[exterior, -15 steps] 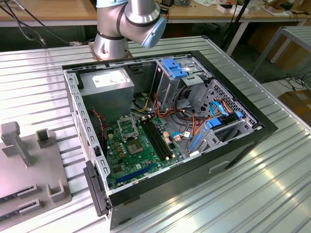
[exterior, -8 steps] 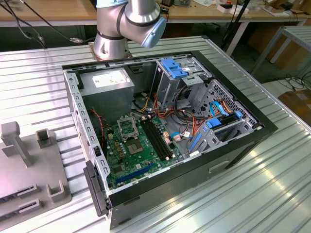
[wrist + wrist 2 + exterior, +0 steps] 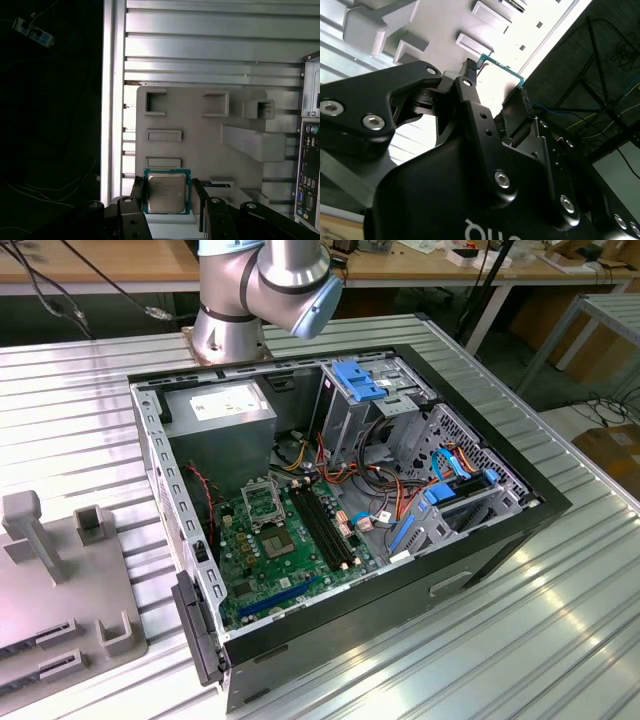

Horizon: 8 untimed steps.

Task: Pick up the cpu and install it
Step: 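Pick up the cpu and move it towards the insertion slot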

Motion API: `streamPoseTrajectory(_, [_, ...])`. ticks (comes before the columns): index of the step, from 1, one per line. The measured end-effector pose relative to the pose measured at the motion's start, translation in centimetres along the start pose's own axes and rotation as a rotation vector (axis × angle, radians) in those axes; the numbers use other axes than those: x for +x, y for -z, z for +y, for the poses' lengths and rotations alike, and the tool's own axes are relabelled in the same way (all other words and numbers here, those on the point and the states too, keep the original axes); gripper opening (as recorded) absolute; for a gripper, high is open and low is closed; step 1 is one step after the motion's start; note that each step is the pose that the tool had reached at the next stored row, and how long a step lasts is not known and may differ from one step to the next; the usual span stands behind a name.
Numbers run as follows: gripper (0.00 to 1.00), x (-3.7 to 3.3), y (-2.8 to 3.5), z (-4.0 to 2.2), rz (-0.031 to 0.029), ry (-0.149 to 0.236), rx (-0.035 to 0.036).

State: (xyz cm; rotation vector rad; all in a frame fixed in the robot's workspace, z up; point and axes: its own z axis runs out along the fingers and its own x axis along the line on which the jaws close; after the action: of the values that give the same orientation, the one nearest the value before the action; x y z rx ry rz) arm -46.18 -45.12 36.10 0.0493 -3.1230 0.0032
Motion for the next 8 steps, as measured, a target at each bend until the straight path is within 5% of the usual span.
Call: streamPoseTrajectory(8, [0.47,0.04,2.12,-0.01,0.0031,0.0,-0.0001])
